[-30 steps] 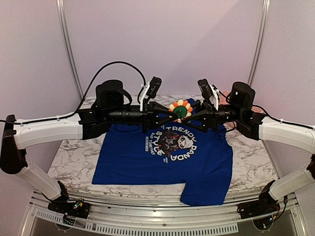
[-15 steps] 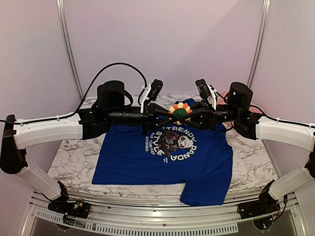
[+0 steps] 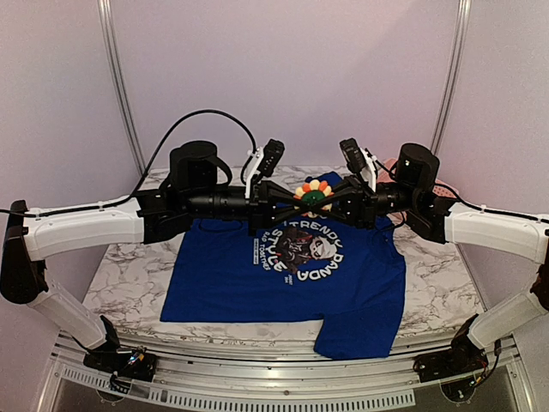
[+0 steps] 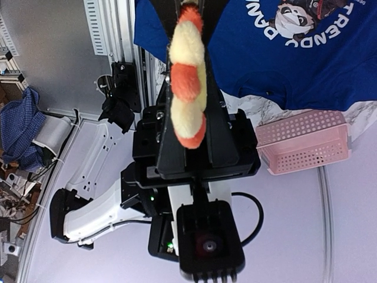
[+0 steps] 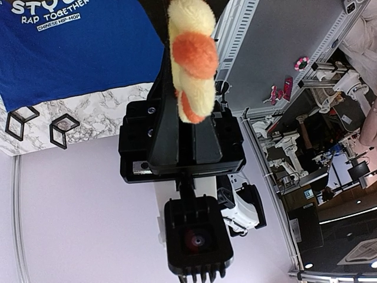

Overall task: Pin the brooch onto the clothing
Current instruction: Pass from the left arm to the right

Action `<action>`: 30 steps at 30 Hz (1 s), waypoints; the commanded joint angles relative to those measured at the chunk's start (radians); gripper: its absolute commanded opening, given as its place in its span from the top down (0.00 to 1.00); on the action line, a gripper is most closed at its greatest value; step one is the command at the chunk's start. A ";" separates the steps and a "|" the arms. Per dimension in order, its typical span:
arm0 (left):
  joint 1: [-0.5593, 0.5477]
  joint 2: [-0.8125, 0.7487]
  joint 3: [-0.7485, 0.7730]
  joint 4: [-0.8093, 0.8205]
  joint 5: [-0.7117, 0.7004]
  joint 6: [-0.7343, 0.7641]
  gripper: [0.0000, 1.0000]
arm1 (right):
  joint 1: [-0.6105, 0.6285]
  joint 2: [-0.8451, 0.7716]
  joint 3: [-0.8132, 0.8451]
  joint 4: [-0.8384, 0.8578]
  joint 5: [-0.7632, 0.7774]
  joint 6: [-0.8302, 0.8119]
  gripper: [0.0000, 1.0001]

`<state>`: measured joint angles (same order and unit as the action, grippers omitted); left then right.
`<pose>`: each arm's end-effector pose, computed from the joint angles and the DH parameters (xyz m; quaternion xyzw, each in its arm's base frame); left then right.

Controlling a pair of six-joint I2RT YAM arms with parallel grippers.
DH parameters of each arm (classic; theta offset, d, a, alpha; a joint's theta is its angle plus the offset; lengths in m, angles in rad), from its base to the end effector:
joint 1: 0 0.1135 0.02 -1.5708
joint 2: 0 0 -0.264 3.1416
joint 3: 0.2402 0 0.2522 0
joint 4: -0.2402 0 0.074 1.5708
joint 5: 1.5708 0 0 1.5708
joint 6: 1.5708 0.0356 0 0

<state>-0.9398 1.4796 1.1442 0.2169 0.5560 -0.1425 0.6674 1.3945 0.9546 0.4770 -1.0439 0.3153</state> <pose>0.1916 -0.2941 0.3401 0.4470 0.5919 -0.5048 0.4416 0.2266 0.2177 0.3268 -0.4588 0.5293 0.5995 0.3872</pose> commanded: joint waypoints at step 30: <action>-0.090 -0.011 0.051 -0.160 -0.032 0.231 1.00 | -0.016 0.046 0.070 -0.193 0.314 0.093 0.87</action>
<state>-0.9421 1.4796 1.1793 0.0902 0.4397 0.0303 0.6670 1.4113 0.9920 0.3477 -0.9318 0.3569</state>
